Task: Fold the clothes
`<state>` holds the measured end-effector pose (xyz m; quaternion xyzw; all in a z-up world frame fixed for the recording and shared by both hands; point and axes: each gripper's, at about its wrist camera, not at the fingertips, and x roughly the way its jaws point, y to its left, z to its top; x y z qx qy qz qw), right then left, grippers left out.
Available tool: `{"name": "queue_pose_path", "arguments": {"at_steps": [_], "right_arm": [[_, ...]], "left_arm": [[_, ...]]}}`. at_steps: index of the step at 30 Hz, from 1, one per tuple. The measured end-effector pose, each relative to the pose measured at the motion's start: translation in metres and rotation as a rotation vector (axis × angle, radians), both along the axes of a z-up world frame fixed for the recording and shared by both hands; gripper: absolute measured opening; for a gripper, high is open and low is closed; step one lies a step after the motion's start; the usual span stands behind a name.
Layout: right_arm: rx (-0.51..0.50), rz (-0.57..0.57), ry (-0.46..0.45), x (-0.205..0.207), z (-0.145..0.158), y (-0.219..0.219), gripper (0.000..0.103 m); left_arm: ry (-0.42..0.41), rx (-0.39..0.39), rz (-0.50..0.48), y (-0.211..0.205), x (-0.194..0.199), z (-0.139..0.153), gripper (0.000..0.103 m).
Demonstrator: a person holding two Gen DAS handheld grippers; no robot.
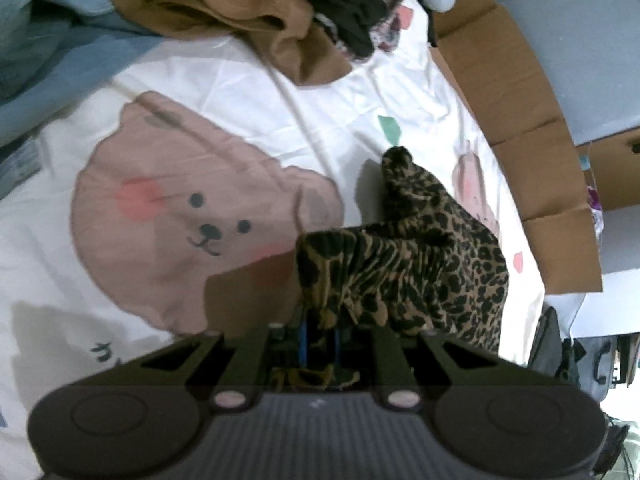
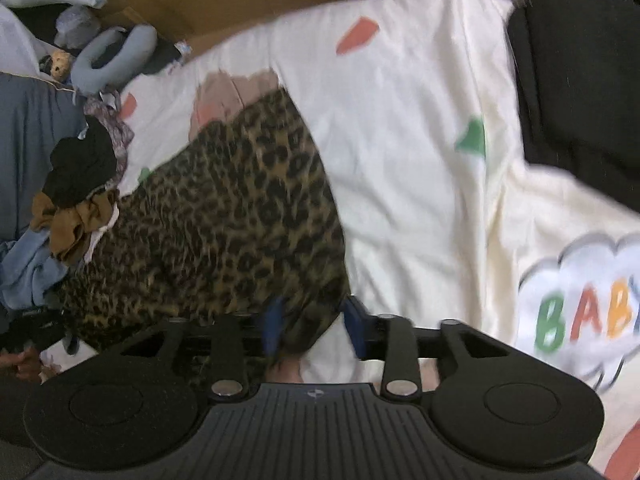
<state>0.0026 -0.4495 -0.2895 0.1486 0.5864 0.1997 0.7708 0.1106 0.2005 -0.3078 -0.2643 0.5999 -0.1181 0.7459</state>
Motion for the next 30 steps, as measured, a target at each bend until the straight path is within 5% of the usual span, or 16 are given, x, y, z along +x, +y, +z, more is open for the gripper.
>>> {"name": "queue_pose_path", "arguments": {"at_steps": [17,30], "right_arm": [[-0.056,0.253,-0.219,0.151,-0.026,0.102,0.045],[-0.158,0.462,-0.322,0.202,-0.063,0.155,0.059]], "left_arm": [[0.032,0.095,0.069,0.037,-0.008,-0.002,0.012],[0.064,0.112,0.064,0.042,-0.003,-0.016,0.012]]}}
